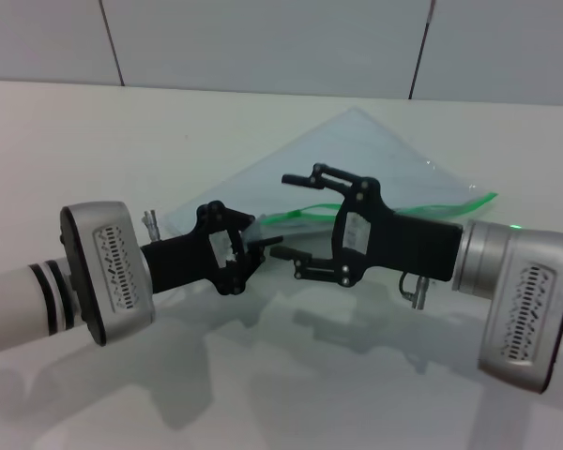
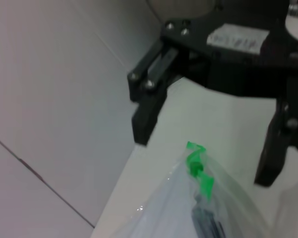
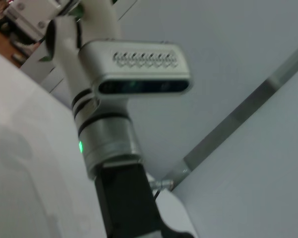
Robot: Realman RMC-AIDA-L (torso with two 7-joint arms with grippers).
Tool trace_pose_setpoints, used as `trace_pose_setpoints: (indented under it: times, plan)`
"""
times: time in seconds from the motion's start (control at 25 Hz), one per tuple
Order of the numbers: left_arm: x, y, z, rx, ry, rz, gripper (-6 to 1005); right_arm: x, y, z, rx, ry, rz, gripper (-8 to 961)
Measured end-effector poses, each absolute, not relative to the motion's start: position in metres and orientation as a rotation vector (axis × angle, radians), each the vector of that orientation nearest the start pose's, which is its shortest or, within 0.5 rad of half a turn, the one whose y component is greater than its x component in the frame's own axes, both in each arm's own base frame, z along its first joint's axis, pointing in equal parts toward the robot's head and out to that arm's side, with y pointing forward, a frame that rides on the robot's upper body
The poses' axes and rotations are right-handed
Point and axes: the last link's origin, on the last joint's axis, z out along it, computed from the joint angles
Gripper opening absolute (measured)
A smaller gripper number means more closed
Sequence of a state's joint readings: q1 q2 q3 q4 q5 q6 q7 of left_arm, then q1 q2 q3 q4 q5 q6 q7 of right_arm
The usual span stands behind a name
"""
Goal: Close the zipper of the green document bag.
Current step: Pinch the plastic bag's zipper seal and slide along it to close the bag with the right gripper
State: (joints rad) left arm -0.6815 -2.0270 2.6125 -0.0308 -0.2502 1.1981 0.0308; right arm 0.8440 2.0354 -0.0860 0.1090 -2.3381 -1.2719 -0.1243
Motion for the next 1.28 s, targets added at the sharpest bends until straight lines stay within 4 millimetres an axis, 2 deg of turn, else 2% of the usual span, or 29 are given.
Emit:
trace_pose_setpoints:
  times: [0.16,0.56,0.8,0.92,1.12,1.28]
  plan:
    - [-0.2780,0.3388,-0.0704,-2.433,0.478,-0.344,55,0.1908,0.3490,-0.1011,-2.436,-0.811,0.593,804]
    - [-0.2790,0.3358,-0.0713,-2.445,0.486,-0.346,57,0.1919,0.3510,-0.1029,-2.444,-0.817,0.562,583]
    - [-0.2791,0.3345,-0.0722,-2.453,0.495,-0.346,59,0.1939,0.3481,-0.1049,-2.464,-0.839,0.552,423]
    - [-0.2792,0.3343,-0.0724,-2.455,0.497,-0.346,59,0.1944,0.3474,-0.1054,-2.470,-0.848,0.548,305]
    - [-0.2794,0.3334,-0.0732,-2.461,0.500,-0.345,60,0.1948,0.3468,-0.1063,-2.476,-0.854,0.543,206]
    - [-0.2796,0.3324,-0.0740,-2.466,0.504,-0.343,61,0.1955,0.3467,-0.1073,-2.483,-0.863,0.532,167]
